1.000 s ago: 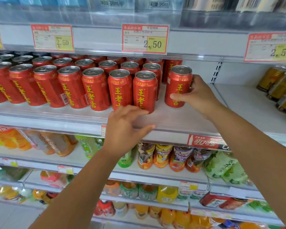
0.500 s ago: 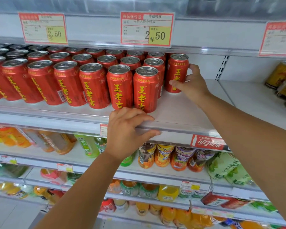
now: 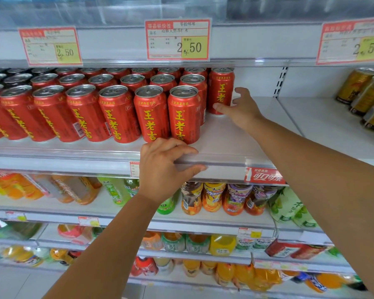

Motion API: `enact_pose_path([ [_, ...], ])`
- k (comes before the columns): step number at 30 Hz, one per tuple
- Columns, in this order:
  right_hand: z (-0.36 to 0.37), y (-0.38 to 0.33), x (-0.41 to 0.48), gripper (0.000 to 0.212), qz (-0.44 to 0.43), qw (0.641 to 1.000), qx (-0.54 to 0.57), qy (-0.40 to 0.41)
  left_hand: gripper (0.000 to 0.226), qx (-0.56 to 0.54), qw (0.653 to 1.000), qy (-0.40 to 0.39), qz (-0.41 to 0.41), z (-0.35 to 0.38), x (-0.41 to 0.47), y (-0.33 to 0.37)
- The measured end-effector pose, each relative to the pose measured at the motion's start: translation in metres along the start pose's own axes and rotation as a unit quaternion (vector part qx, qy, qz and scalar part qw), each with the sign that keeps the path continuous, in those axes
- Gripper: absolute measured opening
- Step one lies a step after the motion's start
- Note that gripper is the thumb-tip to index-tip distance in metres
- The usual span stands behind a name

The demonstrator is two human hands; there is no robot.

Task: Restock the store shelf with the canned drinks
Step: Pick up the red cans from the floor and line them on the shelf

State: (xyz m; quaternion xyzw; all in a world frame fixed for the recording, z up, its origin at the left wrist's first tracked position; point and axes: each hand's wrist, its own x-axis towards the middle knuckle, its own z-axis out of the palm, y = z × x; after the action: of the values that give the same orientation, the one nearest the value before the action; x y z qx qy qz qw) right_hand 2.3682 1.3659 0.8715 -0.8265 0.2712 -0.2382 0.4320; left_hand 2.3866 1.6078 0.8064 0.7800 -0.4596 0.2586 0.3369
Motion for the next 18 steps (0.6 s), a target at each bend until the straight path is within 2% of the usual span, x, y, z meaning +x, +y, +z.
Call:
enact_pose_path([
  [2,-0.013,-0.005,-0.016,0.08,0.005,1.0,-0.009,0.009,0.042,0.008,1.0,-0.004,-0.016,-0.003,0.001,0.003],
  [3,-0.022,-0.007,-0.028,0.073,-0.01,1.0,-0.003,0.026,0.045,0.014,1.0,-0.001,-0.022,-0.003,0.0,0.007],
  [5,-0.042,-0.005,-0.061,0.048,-0.077,0.993,0.043,0.083,0.044,0.014,1.0,0.022,-0.007,-0.002,-0.005,0.026],
  [7,-0.062,0.005,-0.104,0.027,-0.139,0.973,0.103,0.155,0.034,-0.026,0.998,0.032,0.037,0.005,-0.017,0.057],
  [8,-0.072,0.015,-0.127,0.021,-0.153,0.963,0.124,0.186,0.029,-0.063,0.996,0.01,0.058,0.013,-0.026,0.074],
  [10,-0.089,0.044,-0.168,0.017,-0.164,0.943,0.144,0.252,0.025,-0.144,0.983,-0.085,0.076,0.041,-0.052,0.103],
  [13,-0.107,0.117,-0.223,0.017,-0.102,0.925,0.137,0.34,0.03,-0.221,0.939,-0.258,0.051,0.094,-0.105,0.138],
  [15,-0.113,0.175,-0.261,0.018,-0.009,0.922,0.12,0.368,0.034,-0.25,0.896,-0.364,0.04,0.128,-0.144,0.155],
  [18,-0.106,0.265,-0.322,0.021,0.152,0.909,0.091,0.377,0.039,-0.245,0.841,-0.481,0.047,0.178,-0.205,0.171],
])
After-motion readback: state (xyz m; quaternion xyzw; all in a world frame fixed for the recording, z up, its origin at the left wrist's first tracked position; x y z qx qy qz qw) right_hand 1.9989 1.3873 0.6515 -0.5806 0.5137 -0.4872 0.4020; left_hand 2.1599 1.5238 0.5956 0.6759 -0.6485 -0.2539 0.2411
